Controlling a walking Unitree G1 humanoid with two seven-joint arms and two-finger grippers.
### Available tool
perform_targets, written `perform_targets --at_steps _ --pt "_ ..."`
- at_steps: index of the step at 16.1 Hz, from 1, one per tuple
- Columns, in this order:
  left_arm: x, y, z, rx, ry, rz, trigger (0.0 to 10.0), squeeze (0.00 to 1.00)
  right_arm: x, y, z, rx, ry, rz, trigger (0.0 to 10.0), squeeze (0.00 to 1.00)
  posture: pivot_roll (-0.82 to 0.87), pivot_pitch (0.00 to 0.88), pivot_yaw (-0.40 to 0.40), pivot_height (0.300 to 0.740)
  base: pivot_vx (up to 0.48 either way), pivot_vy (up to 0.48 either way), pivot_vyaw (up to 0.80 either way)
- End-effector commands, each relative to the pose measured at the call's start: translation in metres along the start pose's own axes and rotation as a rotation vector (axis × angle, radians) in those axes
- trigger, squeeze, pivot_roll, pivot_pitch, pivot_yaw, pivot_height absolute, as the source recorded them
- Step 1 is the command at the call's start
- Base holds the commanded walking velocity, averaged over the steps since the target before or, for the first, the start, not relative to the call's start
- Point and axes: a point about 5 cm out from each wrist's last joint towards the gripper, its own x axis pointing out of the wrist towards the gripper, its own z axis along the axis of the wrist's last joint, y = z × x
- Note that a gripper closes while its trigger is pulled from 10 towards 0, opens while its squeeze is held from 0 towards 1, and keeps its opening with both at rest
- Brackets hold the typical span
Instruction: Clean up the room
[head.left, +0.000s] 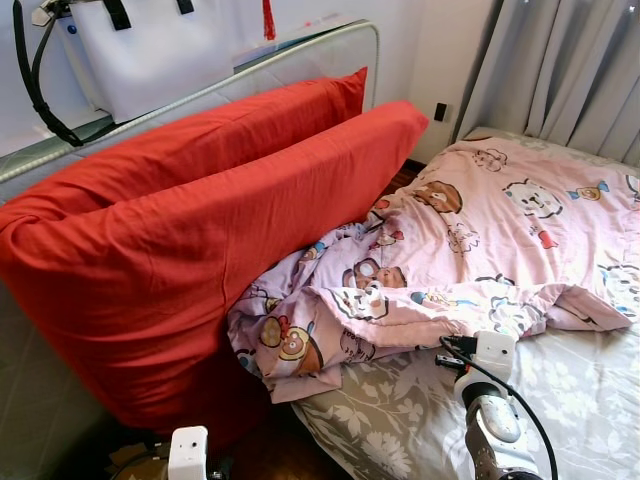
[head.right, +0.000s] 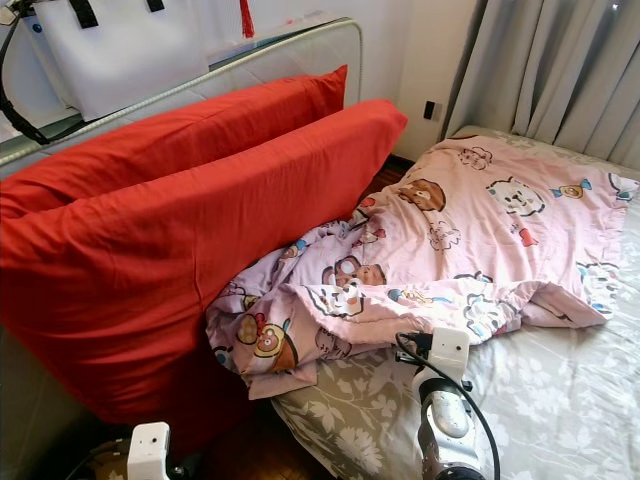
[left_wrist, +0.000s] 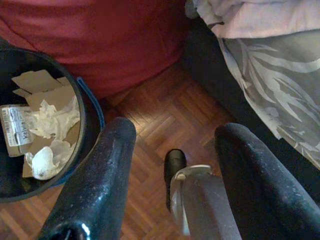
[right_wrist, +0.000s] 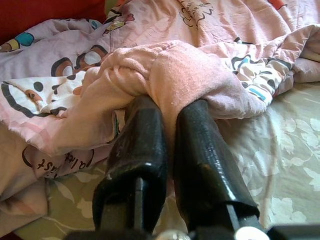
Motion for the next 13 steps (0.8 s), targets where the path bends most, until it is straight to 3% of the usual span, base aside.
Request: perform_targets --at_steps 1,11,13 --pt "-0.003 0.008 -0.008 0.012 0.025 0.017 10.0 0.0 -0.001 -0.003 0.0 0.004 -0.008 -0.016 10.0 0.0 0.03 0.006 0.01 0.74 0.0 0.0 0.0" --pt "-0.007 0.009 -0.022 0.003 0.089 0.02 10.0 0.0 -0.001 -0.002 0.001 0.001 -0.013 -0.017 10.0 0.0 0.03 0.014 0.009 0.74 0.0 0.0 0.0" --pt "-0.007 0.01 -0.022 0.001 0.094 0.022 10.0 0.0 -0.001 -0.003 0.001 -0.001 -0.013 -0.018 10.0 0.0 0.03 0.016 0.005 0.74 -0.244 0.0 0.0"
